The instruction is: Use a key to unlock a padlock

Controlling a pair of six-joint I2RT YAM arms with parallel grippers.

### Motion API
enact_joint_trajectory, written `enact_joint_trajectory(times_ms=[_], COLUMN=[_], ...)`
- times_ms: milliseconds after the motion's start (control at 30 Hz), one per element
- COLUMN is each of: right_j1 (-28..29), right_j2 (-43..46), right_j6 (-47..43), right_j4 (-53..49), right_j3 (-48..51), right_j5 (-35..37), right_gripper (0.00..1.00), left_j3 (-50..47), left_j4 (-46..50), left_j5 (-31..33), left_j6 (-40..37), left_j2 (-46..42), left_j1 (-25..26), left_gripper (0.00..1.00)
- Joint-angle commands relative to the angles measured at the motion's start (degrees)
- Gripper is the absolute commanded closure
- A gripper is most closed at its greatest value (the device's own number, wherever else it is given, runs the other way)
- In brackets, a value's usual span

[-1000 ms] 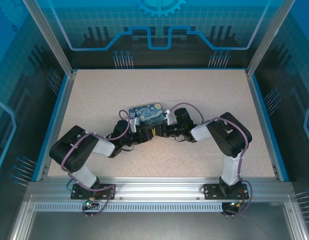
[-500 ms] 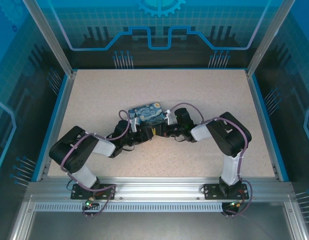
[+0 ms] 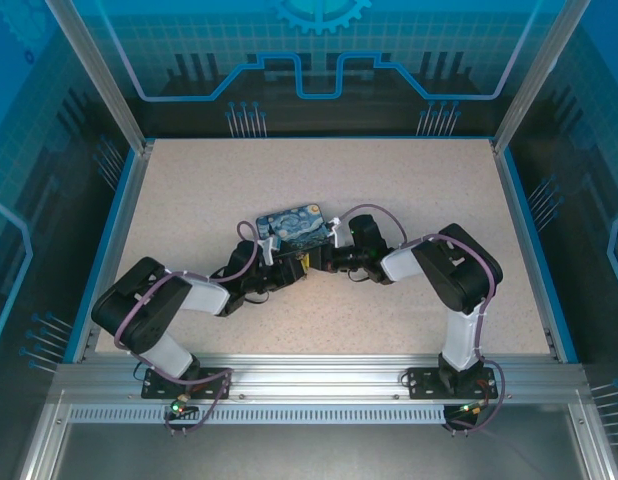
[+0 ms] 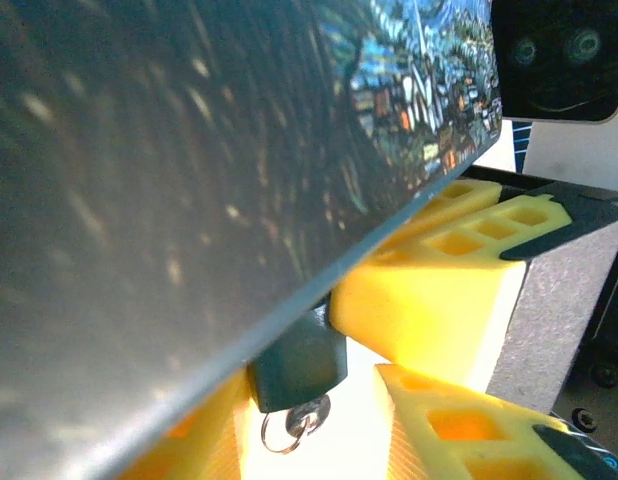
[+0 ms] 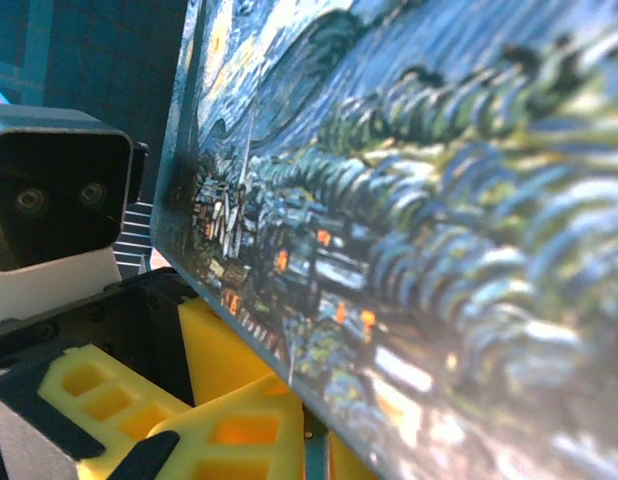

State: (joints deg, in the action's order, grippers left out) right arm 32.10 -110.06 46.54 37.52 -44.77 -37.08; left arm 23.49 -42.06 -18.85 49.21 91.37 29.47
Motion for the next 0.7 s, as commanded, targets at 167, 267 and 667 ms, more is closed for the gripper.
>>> enact_joint_trajectory(times_ms=[167, 267, 667], right_j1=[2.2, 2.3, 2.1], right_j2=[-2.0, -2.4, -3.5], right_j6=[0.7, 0.8, 1.4], right_j4=[-2.6, -3.0, -2.3], right_j3=[-0.7, -0.4, 0.5], right_j5=[-3.1, -2.6, -2.4], right_gripper=[0.89, 0.89, 0.88], left_j3=[1.3, 1.1, -1.8], left_j4=[-11.4, -11.2, -8.7], left_j5=[0.5, 1.5, 8.4], left_j6=[0.8, 0.8, 2.2], left_j2=[-1.6, -2.1, -4.2], left_j1=[1.3, 1.2, 1.1], left_gripper=[0.68, 0.69, 0.57])
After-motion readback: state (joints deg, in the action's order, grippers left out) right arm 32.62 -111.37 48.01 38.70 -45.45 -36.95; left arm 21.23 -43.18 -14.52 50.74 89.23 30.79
